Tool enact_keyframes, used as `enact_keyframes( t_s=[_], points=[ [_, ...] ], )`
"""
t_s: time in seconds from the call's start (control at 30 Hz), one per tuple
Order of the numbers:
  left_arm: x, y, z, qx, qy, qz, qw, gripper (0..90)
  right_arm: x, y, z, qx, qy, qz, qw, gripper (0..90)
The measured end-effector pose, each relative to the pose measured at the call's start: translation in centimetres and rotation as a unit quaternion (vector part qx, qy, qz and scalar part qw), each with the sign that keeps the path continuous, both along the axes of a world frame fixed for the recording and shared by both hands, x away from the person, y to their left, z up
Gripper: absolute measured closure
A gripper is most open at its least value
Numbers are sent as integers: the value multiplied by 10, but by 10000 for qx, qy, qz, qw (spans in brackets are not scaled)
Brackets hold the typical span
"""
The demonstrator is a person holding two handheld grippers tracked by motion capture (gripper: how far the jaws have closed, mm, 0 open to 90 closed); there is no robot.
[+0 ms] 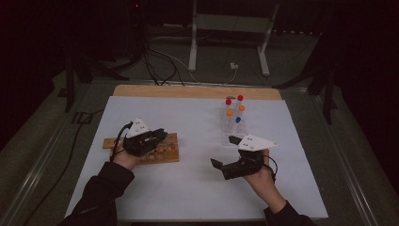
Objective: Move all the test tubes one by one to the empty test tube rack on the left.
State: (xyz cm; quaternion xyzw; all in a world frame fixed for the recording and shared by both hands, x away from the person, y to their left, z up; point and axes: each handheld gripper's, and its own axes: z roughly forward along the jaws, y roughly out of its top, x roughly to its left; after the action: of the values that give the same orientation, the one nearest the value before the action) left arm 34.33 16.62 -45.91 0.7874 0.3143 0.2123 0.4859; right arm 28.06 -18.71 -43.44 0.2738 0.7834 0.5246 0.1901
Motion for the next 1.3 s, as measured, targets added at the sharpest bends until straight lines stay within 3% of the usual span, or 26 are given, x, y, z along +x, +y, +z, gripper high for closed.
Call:
enact_keyframes(
  t_s=[0.07,0.3,0.47,0.57,0.77,0.83,0.93,1.03,1.2,1.3],
  points=[
    [-2,1,3,-58,-19,-17,10000,709,1,-3,3,54,-20,-60,10000,0],
    [-16,6,22,-256,-164,-172,9994,367,11,-25,15,311,1,-300,9991,0],
    [-32,13,32,-406,-255,-316,9983,162,25,-41,18,337,40,-595,9977,13],
    [-43,17,35,-527,-303,-436,9972,94,34,-49,18,298,27,-794,9964,54],
    [-69,23,29,-605,-334,-732,9949,34,53,-61,6,236,187,-1109,9934,81],
    [-77,24,24,-615,-291,-835,9942,28,59,-63,1,185,248,-1134,9931,173],
    [-86,24,16,-588,-244,-921,9937,26,68,-63,-6,87,384,-1215,9918,185],
    [-94,26,8,-598,-226,-941,9935,26,76,-65,-13,8,500,-1312,9901,258],
    [-101,29,-2,-598,-196,-952,9935,26,88,-66,-22,-163,717,-1385,9876,407],
    [-103,30,-5,-568,-175,-959,9936,26,93,-64,-24,-387,778,-1445,9857,493]
  ],
)
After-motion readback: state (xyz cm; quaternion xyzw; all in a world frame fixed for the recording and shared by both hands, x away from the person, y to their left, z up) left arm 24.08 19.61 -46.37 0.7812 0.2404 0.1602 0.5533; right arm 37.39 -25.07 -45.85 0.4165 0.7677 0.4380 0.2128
